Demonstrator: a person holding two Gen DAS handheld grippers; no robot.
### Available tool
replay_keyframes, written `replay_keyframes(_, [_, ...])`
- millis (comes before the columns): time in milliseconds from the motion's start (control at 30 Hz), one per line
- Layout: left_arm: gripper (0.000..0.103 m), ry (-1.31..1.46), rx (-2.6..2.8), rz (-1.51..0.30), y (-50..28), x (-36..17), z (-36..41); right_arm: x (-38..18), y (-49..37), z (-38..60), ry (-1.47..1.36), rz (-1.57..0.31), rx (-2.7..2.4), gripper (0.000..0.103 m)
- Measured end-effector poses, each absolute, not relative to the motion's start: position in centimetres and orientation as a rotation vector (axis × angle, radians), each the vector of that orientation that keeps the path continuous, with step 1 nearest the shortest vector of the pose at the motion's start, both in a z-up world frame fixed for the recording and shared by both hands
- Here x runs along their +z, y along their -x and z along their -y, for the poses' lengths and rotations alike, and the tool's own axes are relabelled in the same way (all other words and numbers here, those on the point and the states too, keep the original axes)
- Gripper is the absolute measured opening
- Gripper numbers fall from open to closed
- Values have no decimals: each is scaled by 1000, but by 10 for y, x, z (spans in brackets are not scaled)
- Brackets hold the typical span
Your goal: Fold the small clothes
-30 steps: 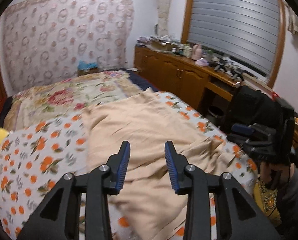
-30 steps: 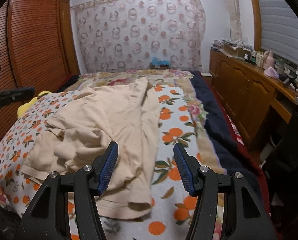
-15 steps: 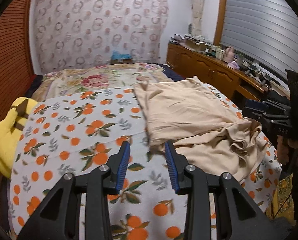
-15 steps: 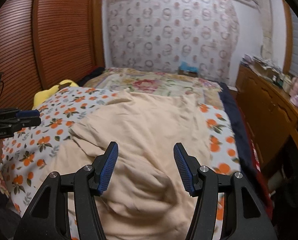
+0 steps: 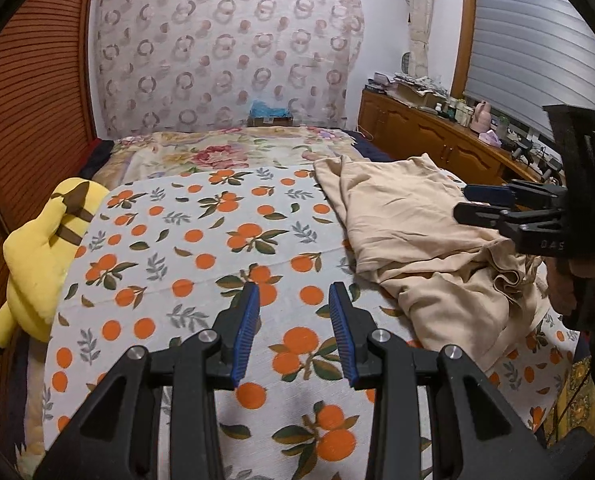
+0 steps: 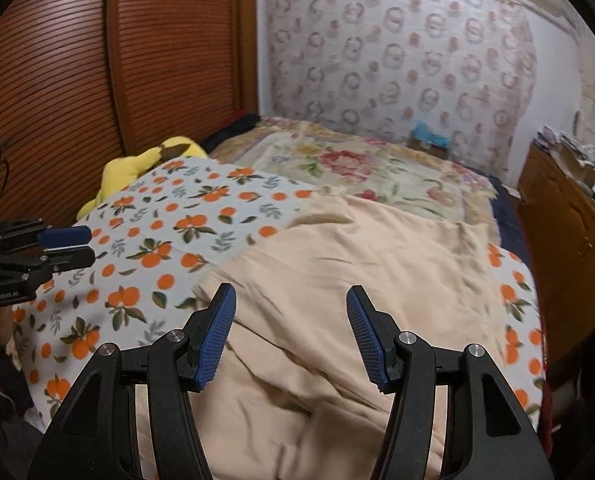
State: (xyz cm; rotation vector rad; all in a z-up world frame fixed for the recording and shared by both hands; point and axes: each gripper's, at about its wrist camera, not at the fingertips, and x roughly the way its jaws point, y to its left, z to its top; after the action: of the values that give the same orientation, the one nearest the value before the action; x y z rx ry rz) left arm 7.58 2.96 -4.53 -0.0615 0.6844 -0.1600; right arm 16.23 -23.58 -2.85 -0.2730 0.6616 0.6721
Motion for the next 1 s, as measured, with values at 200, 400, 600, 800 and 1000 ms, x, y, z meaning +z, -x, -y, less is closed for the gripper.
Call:
replay_keyframes(200, [35, 79, -149, -682, -72, -47, -38, -40, -173, 200, 314, -714, 728, 59])
replay_keyframes(400, [35, 80, -148, -682, -71, -47, -39, -56, -178, 169, 375, -767, 776, 59])
replay_keyframes(600, [35, 79, -153, -683, -70, -48, -40, -85, -184, 143, 451, -846, 800, 59])
replay_keyframes(800, [35, 80, -155, -685, -70, -50, -40, -97, -185, 137, 538, -844, 764, 47])
replay_keyframes(1000, [35, 78, -161, -685, -69, -51, -38, -73, -191, 155, 446, -792, 781, 6])
